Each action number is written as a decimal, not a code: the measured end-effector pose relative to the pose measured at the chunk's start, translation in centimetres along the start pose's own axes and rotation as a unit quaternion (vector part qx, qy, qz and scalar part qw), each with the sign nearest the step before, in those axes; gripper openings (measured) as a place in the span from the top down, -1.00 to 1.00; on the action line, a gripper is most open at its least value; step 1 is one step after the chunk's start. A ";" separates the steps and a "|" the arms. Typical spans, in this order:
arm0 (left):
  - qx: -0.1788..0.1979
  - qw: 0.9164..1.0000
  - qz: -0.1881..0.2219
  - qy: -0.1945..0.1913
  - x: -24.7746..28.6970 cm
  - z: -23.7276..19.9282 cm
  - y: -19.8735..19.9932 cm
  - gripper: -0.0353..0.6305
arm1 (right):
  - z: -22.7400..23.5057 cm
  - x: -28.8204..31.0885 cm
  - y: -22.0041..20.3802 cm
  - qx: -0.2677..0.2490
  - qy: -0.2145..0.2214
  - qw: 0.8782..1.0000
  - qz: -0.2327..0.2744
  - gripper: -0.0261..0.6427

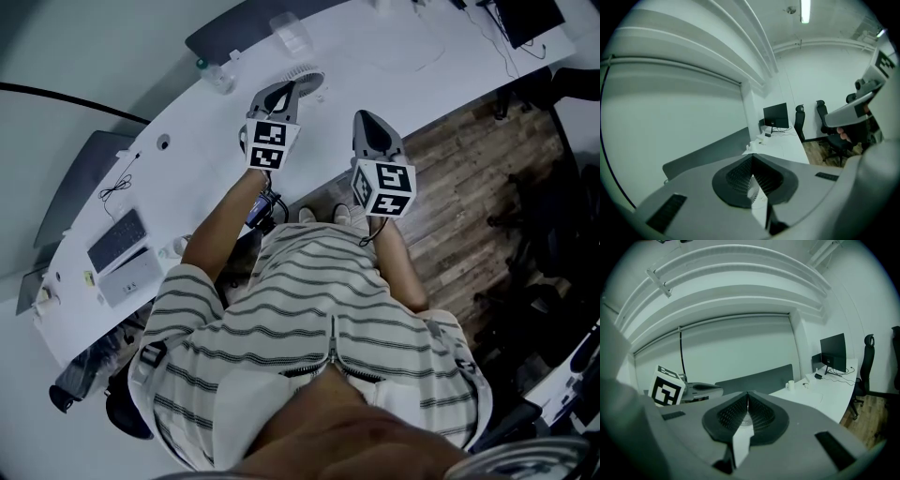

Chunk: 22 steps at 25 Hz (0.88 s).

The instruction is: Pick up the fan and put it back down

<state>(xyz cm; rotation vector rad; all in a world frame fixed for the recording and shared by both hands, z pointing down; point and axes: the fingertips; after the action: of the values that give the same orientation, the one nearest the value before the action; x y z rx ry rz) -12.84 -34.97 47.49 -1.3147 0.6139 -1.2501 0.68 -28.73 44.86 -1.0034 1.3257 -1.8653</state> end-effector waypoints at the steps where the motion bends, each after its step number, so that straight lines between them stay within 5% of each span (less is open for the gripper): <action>1: -0.011 1.000 0.002 0.005 -0.5 0.0 0.2 0.88 | -0.1 0.0 0.0 0.000 0.001 1.000 0.000 0.89; 22: -0.136 0.987 0.032 0.073 -6.7 2.1 2.4 0.88 | -1.5 -0.2 0.5 -0.014 0.022 1.000 0.012 0.89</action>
<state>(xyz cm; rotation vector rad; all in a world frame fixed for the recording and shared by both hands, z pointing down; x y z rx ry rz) -12.15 -28.62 43.79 -1.4207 0.9518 -1.2487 -0.46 -27.99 43.99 -0.9611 1.3866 -1.8649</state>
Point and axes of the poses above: the fingertips, and each gripper's own axes: x forward along the fingers, z to its right, y out of its top, and after that the axes turned 4 degrees about y, right-handed
